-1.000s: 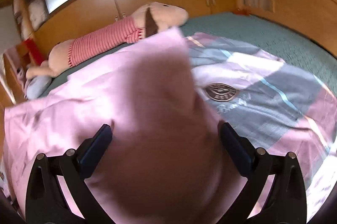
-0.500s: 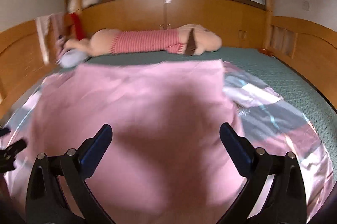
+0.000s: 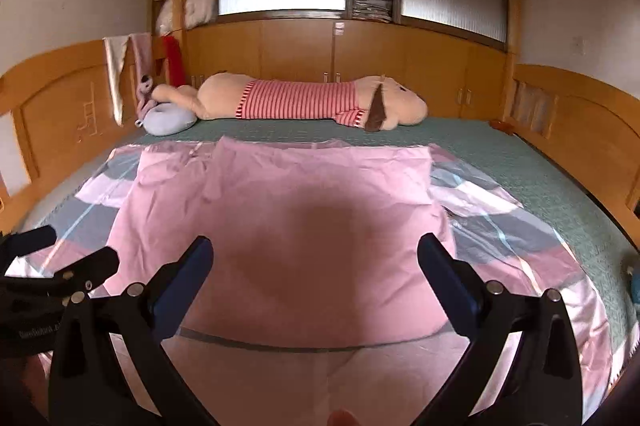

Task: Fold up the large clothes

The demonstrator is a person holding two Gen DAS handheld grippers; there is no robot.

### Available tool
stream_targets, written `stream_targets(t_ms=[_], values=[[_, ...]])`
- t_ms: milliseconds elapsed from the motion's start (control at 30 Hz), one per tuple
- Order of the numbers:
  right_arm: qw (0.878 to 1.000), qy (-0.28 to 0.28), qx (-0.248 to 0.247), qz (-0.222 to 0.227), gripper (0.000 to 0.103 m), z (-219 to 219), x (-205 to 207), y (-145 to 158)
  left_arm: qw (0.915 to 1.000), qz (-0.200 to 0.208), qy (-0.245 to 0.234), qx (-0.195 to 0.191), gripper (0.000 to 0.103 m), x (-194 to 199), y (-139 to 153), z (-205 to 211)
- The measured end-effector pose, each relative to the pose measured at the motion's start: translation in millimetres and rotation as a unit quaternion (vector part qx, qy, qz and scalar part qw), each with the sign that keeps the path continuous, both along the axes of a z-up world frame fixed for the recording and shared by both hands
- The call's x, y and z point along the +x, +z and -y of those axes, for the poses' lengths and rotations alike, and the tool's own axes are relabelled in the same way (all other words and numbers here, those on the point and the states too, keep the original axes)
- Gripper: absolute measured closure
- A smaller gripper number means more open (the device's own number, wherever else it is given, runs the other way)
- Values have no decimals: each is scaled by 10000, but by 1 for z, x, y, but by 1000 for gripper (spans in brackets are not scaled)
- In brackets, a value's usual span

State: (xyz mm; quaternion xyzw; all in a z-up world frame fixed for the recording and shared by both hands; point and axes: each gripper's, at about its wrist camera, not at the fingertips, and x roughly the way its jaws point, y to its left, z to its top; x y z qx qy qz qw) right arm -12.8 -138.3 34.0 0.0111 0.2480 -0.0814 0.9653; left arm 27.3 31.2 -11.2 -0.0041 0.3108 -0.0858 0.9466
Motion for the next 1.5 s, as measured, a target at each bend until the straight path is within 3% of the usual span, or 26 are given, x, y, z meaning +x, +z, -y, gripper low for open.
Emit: stream_targets(t_ms=[433, 667, 1067, 1500], values=[[9999, -27, -65, 85, 1, -10, -21, 16, 9983, 392, 168, 385, 2, -43, 22, -3], [9997, -41, -195, 119, 1, -17, -25, 17, 9985, 419, 295, 213, 2, -46, 28, -16], [9983, -473, -247, 234, 1, -17, -16, 4, 9987, 387, 221, 266, 2, -43, 25, -17], [9978, -381, -460, 285, 1, -27, -18, 5, 9992, 241, 296, 131, 2, -36, 21, -20]])
